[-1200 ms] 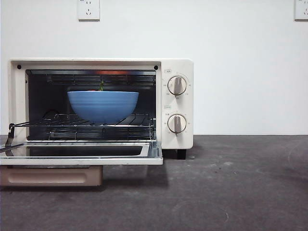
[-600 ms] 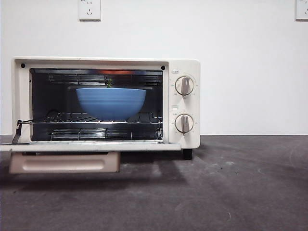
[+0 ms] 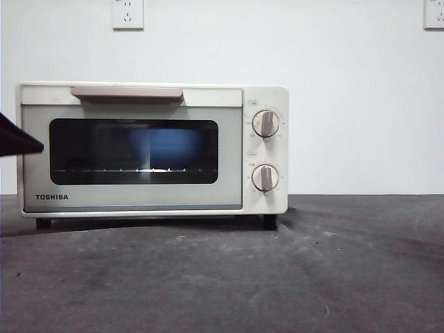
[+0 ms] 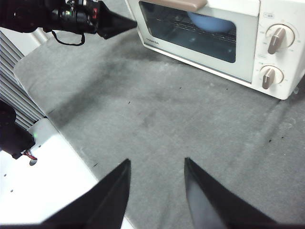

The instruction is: Place pumpkin in the steamer

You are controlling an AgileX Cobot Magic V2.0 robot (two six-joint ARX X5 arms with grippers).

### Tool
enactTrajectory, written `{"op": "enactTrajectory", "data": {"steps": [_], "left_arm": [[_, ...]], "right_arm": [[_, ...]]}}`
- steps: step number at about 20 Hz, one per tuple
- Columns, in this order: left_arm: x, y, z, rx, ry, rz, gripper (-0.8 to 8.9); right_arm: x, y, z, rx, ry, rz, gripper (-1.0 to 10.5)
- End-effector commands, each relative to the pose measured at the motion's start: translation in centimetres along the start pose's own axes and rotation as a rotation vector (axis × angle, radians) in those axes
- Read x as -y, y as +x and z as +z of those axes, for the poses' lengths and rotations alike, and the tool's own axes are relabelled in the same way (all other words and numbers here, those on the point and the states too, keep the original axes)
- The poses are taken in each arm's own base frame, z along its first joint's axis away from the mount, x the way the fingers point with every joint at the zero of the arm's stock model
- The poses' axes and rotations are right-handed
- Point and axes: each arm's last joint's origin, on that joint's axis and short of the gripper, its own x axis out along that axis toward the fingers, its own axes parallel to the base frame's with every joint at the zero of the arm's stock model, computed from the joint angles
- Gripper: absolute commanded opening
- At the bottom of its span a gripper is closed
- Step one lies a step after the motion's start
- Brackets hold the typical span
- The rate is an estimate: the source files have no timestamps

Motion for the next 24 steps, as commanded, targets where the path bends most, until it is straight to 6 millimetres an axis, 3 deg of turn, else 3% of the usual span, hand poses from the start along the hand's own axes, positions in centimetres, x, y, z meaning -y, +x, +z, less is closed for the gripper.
{"op": "enactTrajectory", "data": {"steps": [1, 13, 24], "left_arm": [[0.2, -0.1, 0.9, 0.035, -0.032, -0.016, 0.14], [2.2, -1.2, 1.9, 0.088, 0.050, -0.043, 0.14], [7.7, -3.6, 1.5, 0.099, 0.176, -0.073, 0.15]], "right_arm": [[-0.2, 0.0, 0.2, 0.003, -0.010, 0.014, 1.8], [-0.2, 0.0, 0.2, 0.004, -0.003, 0.007, 1.8], [-0.2, 0.0, 0.2, 0.009, -0.009, 0.007, 1.8]]}}
